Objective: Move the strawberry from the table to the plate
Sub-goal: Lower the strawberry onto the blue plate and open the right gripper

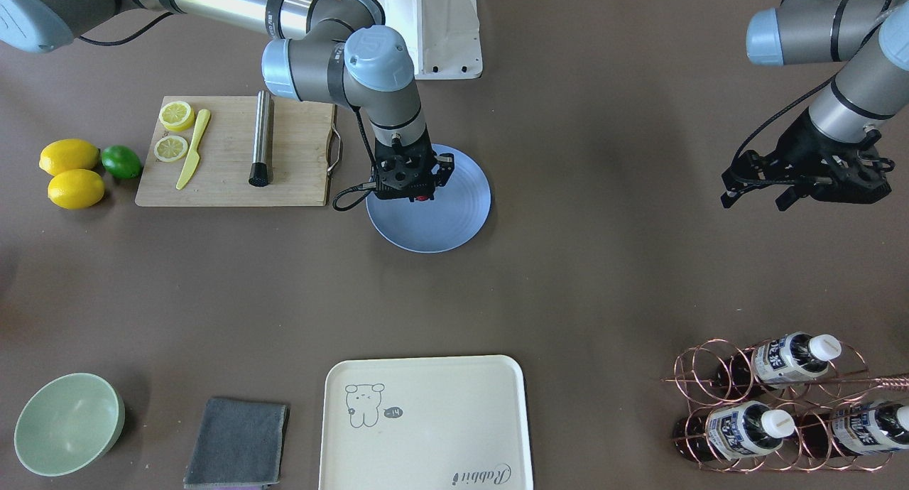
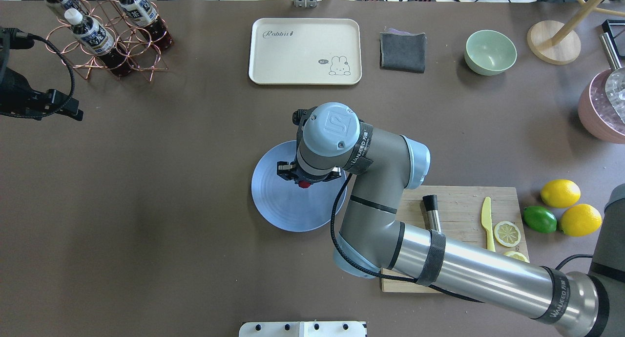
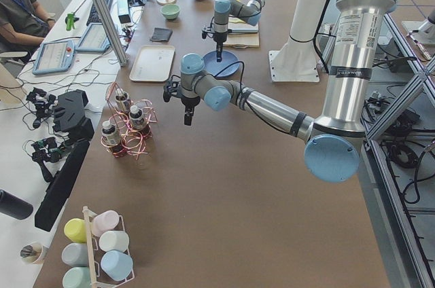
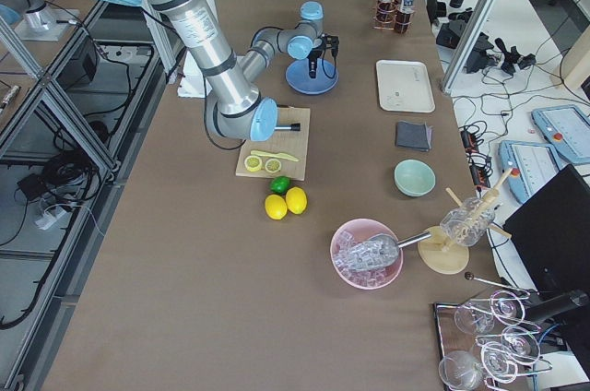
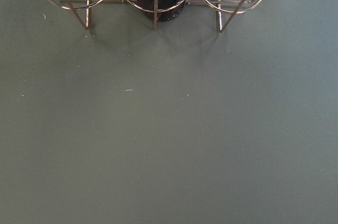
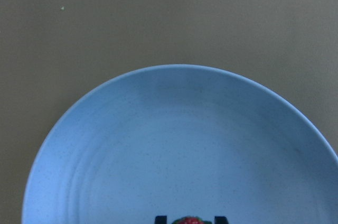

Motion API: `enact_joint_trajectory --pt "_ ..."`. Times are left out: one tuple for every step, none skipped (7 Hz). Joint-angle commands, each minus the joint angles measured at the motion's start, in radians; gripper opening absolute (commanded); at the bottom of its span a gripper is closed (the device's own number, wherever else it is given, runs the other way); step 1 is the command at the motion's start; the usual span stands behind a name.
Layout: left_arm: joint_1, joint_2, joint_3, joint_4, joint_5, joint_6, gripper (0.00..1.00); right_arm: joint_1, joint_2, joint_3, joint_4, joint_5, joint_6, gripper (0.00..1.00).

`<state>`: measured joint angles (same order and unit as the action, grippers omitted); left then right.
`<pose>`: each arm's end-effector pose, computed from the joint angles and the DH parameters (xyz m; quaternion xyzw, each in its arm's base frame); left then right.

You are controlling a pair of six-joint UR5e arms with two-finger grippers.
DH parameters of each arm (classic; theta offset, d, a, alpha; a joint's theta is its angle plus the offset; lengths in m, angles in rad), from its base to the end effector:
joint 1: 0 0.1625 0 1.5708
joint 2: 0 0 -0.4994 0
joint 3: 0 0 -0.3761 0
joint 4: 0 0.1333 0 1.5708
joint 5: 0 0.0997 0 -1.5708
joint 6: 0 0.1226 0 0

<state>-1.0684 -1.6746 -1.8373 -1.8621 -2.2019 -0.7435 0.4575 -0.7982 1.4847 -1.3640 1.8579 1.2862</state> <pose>0.2075 -0.5042 0.5399 0.0795 0.4185 -0.0081 0.9047 -0.6684 -0.4390 0.2778 0.0348 -0.4452 0.0155 0.8946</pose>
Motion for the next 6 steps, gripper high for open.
enact_joint_trajectory --pt "-0.001 0.003 0.001 0.000 0.001 0.001 0.97 -0.011 0.010 -0.020 0.016 -0.020 0.005 0.00" --pt "-0.001 0.001 0.001 0.000 -0.001 0.001 0.97 -0.011 0.011 -0.020 0.016 -0.020 0.005 0.00" --pt "-0.001 0.001 0.003 0.000 0.001 0.001 0.97 -0.011 0.010 -0.020 0.013 -0.022 0.005 0.00" --pt "-0.001 0.001 0.003 0.000 0.001 0.001 0.97 -0.011 0.010 -0.024 0.013 -0.020 0.005 0.00" --pt "-0.001 0.001 0.003 0.000 0.001 0.001 0.97 -0.014 0.010 -0.033 0.014 -0.022 0.005 0.00" --pt "-0.001 0.001 0.003 0.000 0.001 0.001 0.97 -0.014 0.011 -0.038 0.014 -0.022 0.005 0.59"
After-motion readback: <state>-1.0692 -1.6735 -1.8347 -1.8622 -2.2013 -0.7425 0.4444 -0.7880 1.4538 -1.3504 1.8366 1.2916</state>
